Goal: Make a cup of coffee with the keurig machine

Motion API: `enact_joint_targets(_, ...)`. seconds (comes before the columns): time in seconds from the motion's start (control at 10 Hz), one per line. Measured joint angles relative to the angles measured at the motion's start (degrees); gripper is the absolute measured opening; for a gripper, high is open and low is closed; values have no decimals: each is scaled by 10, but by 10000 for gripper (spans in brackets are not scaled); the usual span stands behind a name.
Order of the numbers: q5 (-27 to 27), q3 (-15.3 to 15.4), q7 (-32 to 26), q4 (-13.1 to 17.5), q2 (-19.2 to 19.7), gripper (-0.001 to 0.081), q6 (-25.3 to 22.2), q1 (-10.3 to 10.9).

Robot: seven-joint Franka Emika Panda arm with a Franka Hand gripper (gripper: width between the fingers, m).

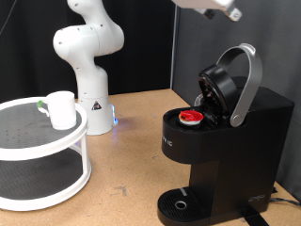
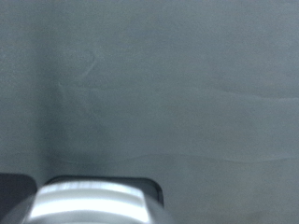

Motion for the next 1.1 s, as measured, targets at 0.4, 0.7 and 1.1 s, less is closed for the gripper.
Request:
enact_joint_targets(0.4,-5,49,43,18,23,800,35,18)
enact_joint_targets(0.7,-34,85,80,29,50,800,58,29)
enact_joint_targets(1.1,-67,115,88,27,73,618,84,35)
